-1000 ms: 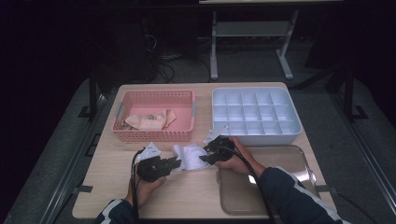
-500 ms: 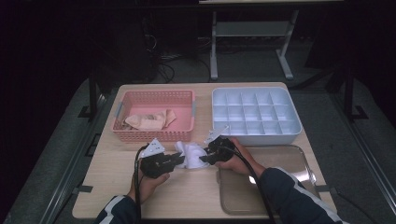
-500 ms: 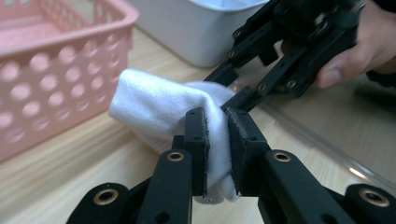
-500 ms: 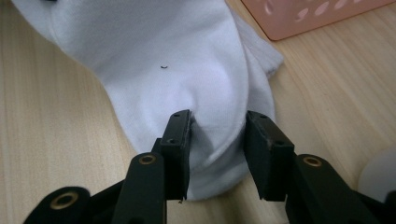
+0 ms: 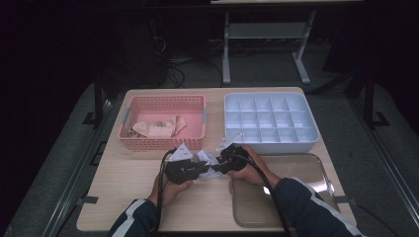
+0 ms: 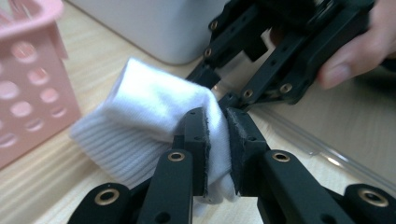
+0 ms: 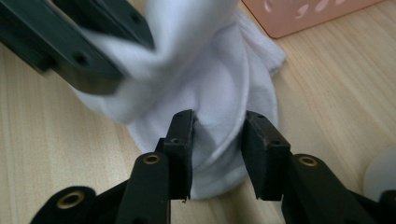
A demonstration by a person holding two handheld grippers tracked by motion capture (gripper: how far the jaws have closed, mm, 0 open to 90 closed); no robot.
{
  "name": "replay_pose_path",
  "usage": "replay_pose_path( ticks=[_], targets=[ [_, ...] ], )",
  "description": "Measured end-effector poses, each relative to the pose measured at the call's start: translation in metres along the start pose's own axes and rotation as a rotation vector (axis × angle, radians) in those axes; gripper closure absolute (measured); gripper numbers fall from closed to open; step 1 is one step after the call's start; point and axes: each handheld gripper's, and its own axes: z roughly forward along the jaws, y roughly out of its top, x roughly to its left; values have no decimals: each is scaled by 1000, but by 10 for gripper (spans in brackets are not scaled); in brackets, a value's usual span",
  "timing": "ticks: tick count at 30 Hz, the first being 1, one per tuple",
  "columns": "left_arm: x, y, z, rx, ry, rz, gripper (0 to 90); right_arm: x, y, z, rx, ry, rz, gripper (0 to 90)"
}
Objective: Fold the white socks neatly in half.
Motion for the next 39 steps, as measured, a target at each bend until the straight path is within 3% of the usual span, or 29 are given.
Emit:
replay_pose_path(
  ticks=[5, 10, 12, 20, 24, 27, 30, 32, 36, 39],
  targets=[
    [-2, -3, 11, 37, -4, 13, 757, -1, 0, -4, -12, 13, 28, 596],
    [-1, -3, 17, 37, 9, 17, 673, -3, -1, -12, -5, -11, 13, 601],
    [-2, -2, 16, 33, 18, 18, 575, -3, 0, -18, -24, -16, 14, 597],
    [-3, 3, -5, 14, 11, 34, 445, -3, 4, -32, -61, -44, 14, 601],
    [2, 3, -13, 21, -22, 23, 482, 0, 6, -39, -88, -60, 4, 615],
    [5, 1, -4, 21, -28, 0, 526, 1, 9, -43, -119, -66, 3, 629],
    [4, -2, 10, 47, -21, 20, 526, 4, 11, -45, -140, -72, 0, 625],
    [2, -4, 17, 48, -21, 12, 529, 6, 13, -46, -157, -77, -3, 612],
    [2, -4, 20, 46, -18, 14, 528, 9, 18, -44, -199, -70, 10, 563],
    [1, -6, 23, 43, -18, 17, 528, 12, 21, -34, -192, -66, -2, 552]
  ],
)
